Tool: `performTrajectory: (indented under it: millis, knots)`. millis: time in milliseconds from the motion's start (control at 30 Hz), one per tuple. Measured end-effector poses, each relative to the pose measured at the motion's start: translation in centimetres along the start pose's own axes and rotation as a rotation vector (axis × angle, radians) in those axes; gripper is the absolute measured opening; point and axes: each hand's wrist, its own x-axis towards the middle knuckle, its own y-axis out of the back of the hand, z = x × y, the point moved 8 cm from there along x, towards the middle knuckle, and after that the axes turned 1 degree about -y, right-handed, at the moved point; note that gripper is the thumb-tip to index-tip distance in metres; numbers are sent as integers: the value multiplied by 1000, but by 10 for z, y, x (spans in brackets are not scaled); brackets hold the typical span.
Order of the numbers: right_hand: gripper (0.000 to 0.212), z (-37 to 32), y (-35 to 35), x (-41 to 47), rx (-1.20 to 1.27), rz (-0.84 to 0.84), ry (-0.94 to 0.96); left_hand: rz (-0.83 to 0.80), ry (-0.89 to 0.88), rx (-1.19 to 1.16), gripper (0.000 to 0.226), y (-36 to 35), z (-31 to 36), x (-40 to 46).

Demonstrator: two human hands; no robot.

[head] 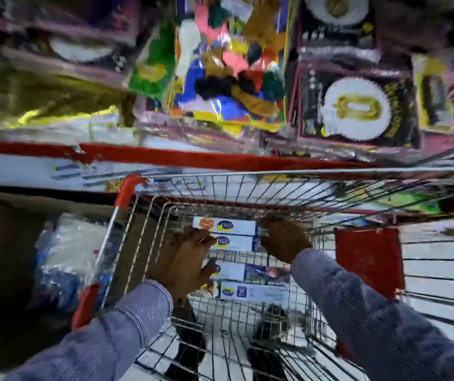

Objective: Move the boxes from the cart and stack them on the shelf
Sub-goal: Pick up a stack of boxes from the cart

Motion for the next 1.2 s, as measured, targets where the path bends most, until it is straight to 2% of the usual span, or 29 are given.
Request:
performTrajectory:
  millis: [133, 233, 300, 400, 533, 700, 800, 900, 967, 1100, 1200]
  knots:
    - [47, 11, -41, 51, -22, -41, 23, -3, -45, 24, 37, -37, -15, 32]
    - [53, 16, -58, 82, 31, -48, 69, 6, -80, 12, 39, -54, -14, 44]
    - [59, 17, -69, 96, -19, -91, 127, -2, -84, -6, 39, -61, -15, 52]
    - [65, 18, -75, 106, -48, -169, 186, -41, -90, -9, 43, -70, -17, 61]
    - [64, 19, -74, 112, -98, -178, 256, -66, -101, 31, 41, -81, -17, 72]
    - [65, 19, -74, 105, -203, -92, 271, -129, -150, 94, 39, -105, -7, 81]
    - [69, 24, -74, 97, -236, -66, 214, -141, -165, 169, 58, -122, -5, 86]
    - [68, 26, -68, 87, -257, -21, 203, -133, -102, 337, 76, -133, -11, 92]
    - [66, 27, -60, 80, -262, 15, 221, -135, -74, 383, 74, -136, -12, 98]
    - [65, 19, -35, 63, -305, 34, 222, -129, -97, 339, 56, -126, -6, 102]
    - [65, 2, -6, 41, -347, 60, 228, -142, -120, 270, 53, -104, 7, 85]
